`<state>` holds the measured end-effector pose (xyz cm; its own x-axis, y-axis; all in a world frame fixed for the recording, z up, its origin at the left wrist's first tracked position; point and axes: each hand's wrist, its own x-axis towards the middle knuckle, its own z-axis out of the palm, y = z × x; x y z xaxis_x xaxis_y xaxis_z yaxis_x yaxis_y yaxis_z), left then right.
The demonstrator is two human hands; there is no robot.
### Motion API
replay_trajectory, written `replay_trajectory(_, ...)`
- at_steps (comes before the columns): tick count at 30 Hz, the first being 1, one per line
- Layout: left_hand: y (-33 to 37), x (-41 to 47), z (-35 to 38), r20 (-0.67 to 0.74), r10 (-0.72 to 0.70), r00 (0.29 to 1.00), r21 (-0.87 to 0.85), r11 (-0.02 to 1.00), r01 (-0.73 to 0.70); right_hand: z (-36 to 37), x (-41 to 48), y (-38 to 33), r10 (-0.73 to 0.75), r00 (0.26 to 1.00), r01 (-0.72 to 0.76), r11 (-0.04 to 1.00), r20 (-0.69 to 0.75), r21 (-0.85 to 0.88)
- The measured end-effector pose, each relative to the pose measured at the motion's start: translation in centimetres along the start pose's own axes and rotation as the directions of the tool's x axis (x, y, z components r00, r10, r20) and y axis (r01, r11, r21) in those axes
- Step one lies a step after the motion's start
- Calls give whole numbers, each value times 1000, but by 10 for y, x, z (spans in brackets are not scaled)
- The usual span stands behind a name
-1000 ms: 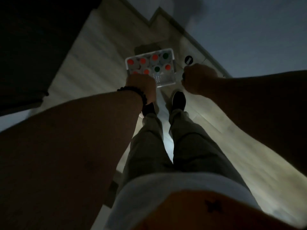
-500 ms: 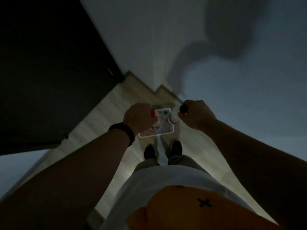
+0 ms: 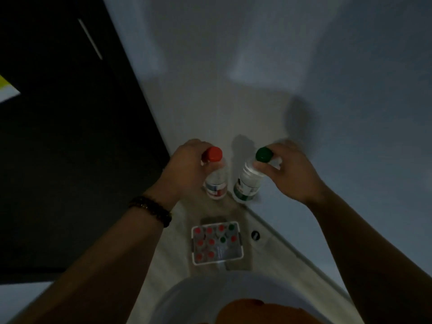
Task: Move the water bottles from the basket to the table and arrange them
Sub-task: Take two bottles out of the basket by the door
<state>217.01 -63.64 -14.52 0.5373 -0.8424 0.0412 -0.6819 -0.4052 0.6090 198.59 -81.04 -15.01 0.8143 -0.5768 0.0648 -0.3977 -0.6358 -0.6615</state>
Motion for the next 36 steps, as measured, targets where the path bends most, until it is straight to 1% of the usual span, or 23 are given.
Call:
replay_trajectory(2, 11, 7, -19, -82, 47, 996, 23, 999, -45, -14, 8, -12, -12, 996, 16, 998, -85, 57)
replay_trajectory(5, 32, 18, -43, -177, 94, 980, -2, 995, -96, -35, 18, -36, 80, 988, -47, 969, -130, 241)
replay_trajectory(6, 39, 20, -49, -197, 99, 975, -26, 994, -106, -40, 20, -45, 88, 985, -42, 956, -145, 292)
replay_trajectory(8, 54, 23, -61, -192, 77, 978, -145, 984, -106, -50, 24, -59, 57, 977, 31, 916, -207, 399)
replay_trajectory(10, 69, 24, -69, -153, 61, 986, -325, 939, -109, -57, 25, -76, 50, 964, 100, 844, -263, 526)
replay_trajectory(11, 76, 24, -70, -170, 70, 983, -387, 913, -132, -60, 26, -81, 29, 956, 139, 829, -291, 541)
replay_trajectory(14, 91, 30, -71, -309, 85, 947, -453, 863, -225, -72, 28, -95, -28, 933, 212, 847, -358, 487)
replay_trajectory(16, 101, 34, -70, -374, 60, 925, -514, 817, -261, -77, 29, -103, -11, 923, 239, 799, -384, 551)
replay_trajectory(18, 111, 40, -72, -414, 18, 910, -592, 754, -284, -82, 30, -110, 16, 913, 247, 773, -407, 585)
replay_trajectory(20, 120, 45, -75, -433, -53, 900, -609, 753, -249, -88, 30, -115, 78, 909, 222, 743, -411, 632)
replay_trajectory(21, 123, 46, -78, -412, -107, 905, -634, 746, -201, -90, 30, -117, 121, 909, 192, 728, -399, 658)
replay_trajectory(22, 124, 48, -80, -356, -178, 918, -681, 721, -124, -91, 31, -117, 163, 910, 153, 723, -382, 674)
replay_trajectory(24, 122, 50, -81, -169, -320, 932, -766, 638, 80, -86, 33, -112, 237, 919, 44, 731, -315, 681)
replay_trajectory(26, 117, 49, -76, 26, -418, 908, -813, 520, 263, -79, 32, -105, 299, 928, -73, 728, -220, 682)
replay_trajectory(27, 114, 48, -72, 88, -436, 896, -833, 462, 306, -75, 31, -103, 329, 927, -118, 712, -180, 692)
replay_trajectory(28, 112, 47, -67, 121, -437, 892, -845, 426, 323, -71, 31, -99, 352, 923, -152, 700, -152, 698)
replay_trajectory(29, 109, 46, -62, 136, -433, 891, -846, 418, 331, -67, 30, -95, 373, 918, -189, 709, -135, 679)
replay_trajectory(31, 106, 42, -54, 158, -434, 887, -824, 437, 361, -59, 30, -87, 433, 896, -287, 732, -96, 618)
replay_trajectory(32, 104, 41, -51, 176, -436, 882, -819, 432, 377, -54, 32, -81, 476, 879, -340, 689, -45, 640)
replay_trajectory(34, 97, 39, -47, 242, -434, 868, -819, 389, 422, -45, 33, -71, 550, 829, -442, 530, 103, 724)
replay_trajectory(36, 85, 39, -42, 313, -432, 846, -807, 349, 477, -41, 30, -64, 594, 770, -534, 402, 232, 744)
